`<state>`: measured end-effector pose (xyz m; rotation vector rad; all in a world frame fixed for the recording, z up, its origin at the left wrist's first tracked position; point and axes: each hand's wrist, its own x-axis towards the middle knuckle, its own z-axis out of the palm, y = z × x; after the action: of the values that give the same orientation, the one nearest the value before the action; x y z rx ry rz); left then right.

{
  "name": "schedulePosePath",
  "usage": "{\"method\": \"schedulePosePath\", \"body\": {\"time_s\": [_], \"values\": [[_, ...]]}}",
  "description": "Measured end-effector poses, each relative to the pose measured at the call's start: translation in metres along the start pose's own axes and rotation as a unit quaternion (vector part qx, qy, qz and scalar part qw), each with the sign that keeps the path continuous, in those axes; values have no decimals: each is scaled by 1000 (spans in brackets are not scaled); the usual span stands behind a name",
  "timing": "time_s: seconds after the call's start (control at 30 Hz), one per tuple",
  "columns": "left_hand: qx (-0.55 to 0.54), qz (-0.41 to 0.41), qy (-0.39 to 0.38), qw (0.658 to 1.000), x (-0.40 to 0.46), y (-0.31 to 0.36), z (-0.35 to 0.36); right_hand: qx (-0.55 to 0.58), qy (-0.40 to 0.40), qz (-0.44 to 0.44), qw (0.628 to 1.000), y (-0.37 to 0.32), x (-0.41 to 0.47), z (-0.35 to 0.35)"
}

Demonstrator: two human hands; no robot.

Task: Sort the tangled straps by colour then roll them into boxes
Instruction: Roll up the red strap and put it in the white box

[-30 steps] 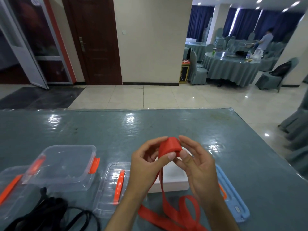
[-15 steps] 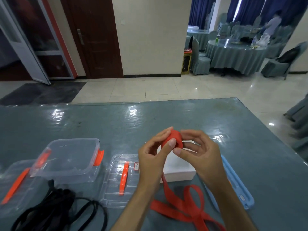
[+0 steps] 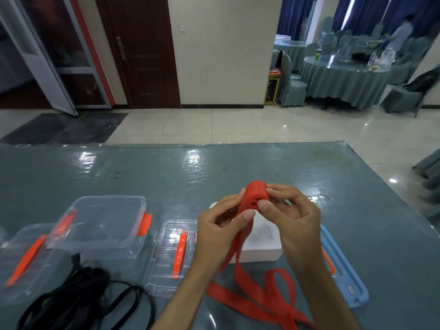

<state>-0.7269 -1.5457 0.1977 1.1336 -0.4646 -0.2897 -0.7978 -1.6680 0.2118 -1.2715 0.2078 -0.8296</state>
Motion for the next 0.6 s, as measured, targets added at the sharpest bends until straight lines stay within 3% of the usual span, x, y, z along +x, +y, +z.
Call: {"method": "schedulePosePath", "body": {"time_s": [0.23, 0.43, 0.6], "values": [[99, 22, -27, 994, 6, -3, -3, -40, 62, -5, 997, 10, -3, 6], [130, 105, 51, 985, 2, -12, 6, -49, 7, 30, 998, 7, -5, 14], [167, 92, -8, 982, 9, 3, 5, -71, 19, 28, 997, -2, 3, 14]]}}
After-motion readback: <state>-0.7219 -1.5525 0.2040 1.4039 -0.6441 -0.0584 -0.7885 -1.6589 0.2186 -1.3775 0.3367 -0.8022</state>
